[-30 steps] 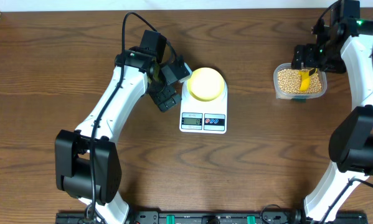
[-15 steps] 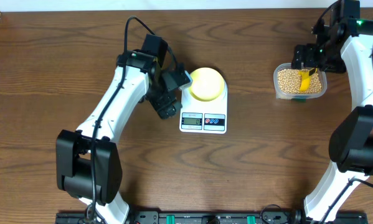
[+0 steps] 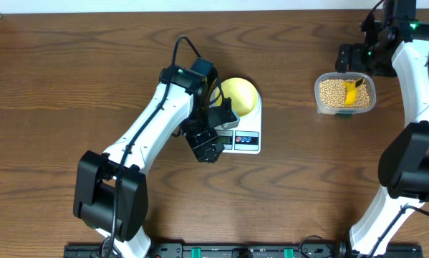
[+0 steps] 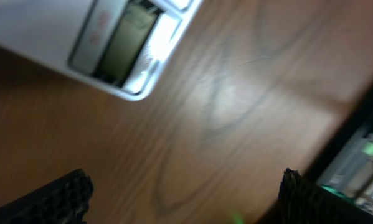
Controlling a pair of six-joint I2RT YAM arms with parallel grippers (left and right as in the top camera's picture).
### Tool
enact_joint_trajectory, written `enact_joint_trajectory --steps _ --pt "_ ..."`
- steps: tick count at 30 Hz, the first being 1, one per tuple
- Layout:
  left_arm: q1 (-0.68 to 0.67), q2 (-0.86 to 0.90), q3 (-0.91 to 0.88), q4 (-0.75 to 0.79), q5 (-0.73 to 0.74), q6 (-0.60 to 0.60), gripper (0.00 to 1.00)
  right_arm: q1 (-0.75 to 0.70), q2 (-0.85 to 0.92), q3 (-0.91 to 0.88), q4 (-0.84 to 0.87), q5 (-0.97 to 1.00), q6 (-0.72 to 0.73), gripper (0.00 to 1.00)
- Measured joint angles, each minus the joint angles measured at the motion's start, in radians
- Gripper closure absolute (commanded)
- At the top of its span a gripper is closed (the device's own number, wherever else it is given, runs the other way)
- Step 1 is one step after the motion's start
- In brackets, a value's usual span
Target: Scoop item into bowl and weigh 50g on scale
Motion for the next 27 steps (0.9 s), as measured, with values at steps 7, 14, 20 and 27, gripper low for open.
enact_joint_trajectory --steps 7,14,20,27 --pt "0.002 0.0 -0.043 0.011 -0.052 -0.01 0.02 0.0 0.0 0.0 -0.03 0.0 0.0 0.01" --pt "0.002 0.0 -0.048 0.042 0.002 0.124 0.02 0.0 -0.001 0.006 -0.122 0.0 -0.007 0.01" --pt "0.002 0.0 -0.048 0.098 0.025 0.198 0.02 0.0 -0.026 0.006 -0.145 0.0 -0.014 0.01" --pt "0.002 0.0 -0.048 0.15 0.031 0.223 0.02 0.0 -0.049 0.014 -0.23 0.0 -0.018 0.01"
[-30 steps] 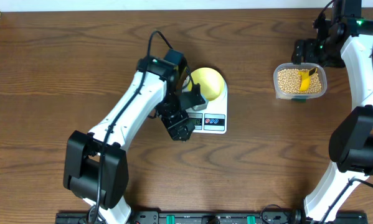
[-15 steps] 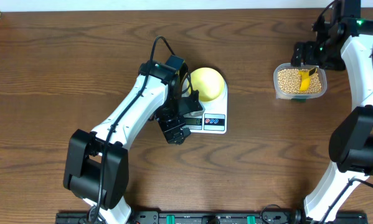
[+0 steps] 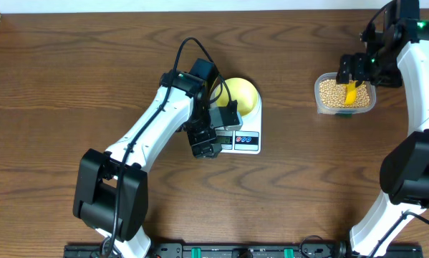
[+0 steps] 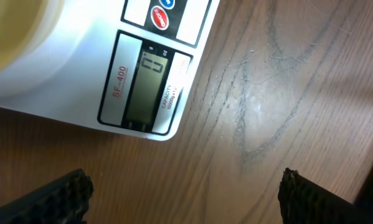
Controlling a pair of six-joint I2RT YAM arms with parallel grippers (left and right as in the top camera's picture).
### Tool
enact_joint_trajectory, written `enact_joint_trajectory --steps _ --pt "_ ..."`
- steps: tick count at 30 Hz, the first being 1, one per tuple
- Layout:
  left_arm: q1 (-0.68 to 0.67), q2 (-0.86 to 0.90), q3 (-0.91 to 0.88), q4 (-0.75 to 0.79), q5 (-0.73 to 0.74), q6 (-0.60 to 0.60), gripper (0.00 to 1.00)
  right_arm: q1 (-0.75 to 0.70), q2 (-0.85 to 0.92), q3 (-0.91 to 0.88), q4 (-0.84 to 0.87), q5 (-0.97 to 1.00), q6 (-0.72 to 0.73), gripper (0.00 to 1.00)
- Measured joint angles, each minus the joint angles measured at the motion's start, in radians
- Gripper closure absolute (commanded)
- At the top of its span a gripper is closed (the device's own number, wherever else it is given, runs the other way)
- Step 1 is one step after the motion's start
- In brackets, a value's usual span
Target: Scoop item into bowl and weigh 50g on scale
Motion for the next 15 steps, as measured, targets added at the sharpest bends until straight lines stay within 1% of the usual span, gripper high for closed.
enact_joint_trajectory --steps 6,11,15 --pt "0.0 -0.005 -0.031 0.054 0.001 0.003 0.02 0.0 0.0 -0.002 -0.022 0.012 0.02 0.01" --pt "0.0 -0.007 -0.106 0.095 -0.009 0.004 0.02 0.0 0.0 -0.011 0.003 0.021 0.031 0.01" --pt "0.005 -0.007 -0.115 0.108 -0.02 0.004 0.02 0.0 0.0 -0.011 0.016 0.024 0.035 0.01"
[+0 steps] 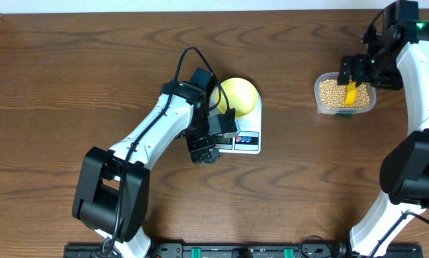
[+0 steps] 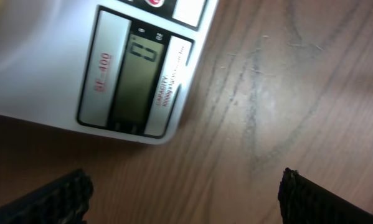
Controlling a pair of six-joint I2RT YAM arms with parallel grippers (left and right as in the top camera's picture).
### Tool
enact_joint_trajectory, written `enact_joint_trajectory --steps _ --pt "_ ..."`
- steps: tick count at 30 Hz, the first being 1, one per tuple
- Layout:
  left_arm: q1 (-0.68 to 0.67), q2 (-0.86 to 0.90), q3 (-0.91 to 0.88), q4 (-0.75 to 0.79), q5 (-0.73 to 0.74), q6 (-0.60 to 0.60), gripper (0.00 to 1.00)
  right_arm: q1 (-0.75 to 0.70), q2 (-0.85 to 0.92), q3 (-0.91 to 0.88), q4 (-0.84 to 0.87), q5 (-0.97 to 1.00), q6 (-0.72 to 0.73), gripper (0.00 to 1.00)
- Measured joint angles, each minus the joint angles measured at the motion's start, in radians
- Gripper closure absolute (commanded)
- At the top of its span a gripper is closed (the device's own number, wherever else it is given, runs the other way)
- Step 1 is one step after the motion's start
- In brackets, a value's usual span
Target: Scoop item into bowl and weigh 50g on scale
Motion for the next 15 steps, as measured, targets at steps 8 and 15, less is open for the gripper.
enact_joint_trajectory --steps 8,15 --pt "0.037 -0.001 -0.04 0.088 -0.005 0.005 0.02 0.0 0.0 -0.001 0.01 0.0 0.003 0.01" --pt "0.082 -0.001 -0.123 0.151 0.016 0.053 0.02 0.0 0.0 -0.001 0.032 0.0 0.003 0.01"
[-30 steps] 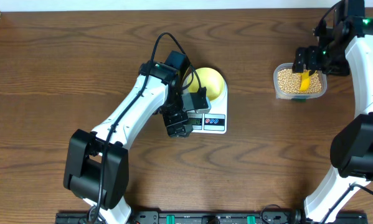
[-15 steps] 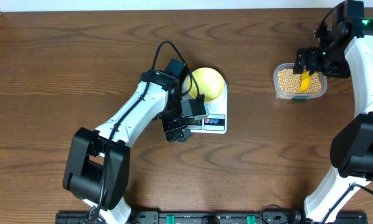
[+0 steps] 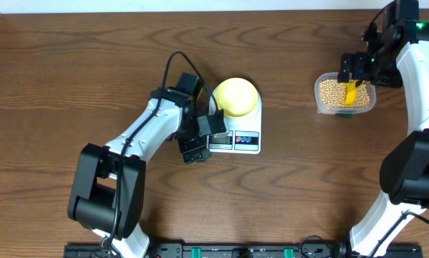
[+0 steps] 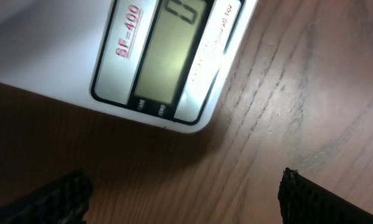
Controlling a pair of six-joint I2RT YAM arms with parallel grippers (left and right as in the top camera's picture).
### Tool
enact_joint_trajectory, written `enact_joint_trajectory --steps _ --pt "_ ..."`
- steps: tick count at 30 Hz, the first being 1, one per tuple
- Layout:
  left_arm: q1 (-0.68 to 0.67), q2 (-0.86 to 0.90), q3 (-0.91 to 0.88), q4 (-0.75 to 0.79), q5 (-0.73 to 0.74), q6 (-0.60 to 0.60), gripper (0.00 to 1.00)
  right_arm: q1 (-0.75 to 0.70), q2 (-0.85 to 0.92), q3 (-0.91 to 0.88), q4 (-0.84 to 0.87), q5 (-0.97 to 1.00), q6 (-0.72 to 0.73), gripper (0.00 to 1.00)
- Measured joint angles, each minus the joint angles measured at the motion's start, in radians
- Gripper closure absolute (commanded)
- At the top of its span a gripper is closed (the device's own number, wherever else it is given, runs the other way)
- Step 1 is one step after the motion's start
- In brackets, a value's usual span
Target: Scoop item into bowl and weigh 50g on scale
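A yellow bowl (image 3: 235, 96) sits on the white scale (image 3: 246, 142), whose display (image 4: 168, 55) fills the top of the left wrist view. My left gripper (image 3: 193, 150) hovers low just off the scale's front left corner; it is open, its dark fingertips (image 4: 55, 198) wide apart over bare wood. At the far right, a clear container of beans (image 3: 332, 94) holds a yellow scoop (image 3: 352, 92). My right gripper (image 3: 350, 69) is over the container's far edge and appears shut on the scoop's handle.
The wooden table (image 3: 71, 72) stretches left and forward of the scale. A dark equipment rail (image 3: 221, 251) runs along the near edge. The left arm's cable (image 3: 172, 61) loops above its wrist beside the bowl.
My left gripper has shifted a little to the left, away from the scale's front, and the display now sits higher in its wrist view. The right gripper and scoop have not moved.
At first my left gripper hung open over the scale's front edge and my right gripper stood beyond the container, the scoop lying in the beans. Then the right gripper was at the scoop's handle and stayed there, while the left gripper moved leftward off the scale.
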Motion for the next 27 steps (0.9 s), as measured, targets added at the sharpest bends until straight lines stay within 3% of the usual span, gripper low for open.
enact_joint_trajectory --steps 18,27 --pt "0.026 0.0 -0.036 0.092 0.063 0.076 0.02 0.0 0.0 0.0 0.003 -0.046 0.003 0.01" --pt "0.026 0.0 -0.038 0.17 0.047 0.079 0.02 0.0 0.0 0.0 -0.083 -0.056 0.031 0.22"
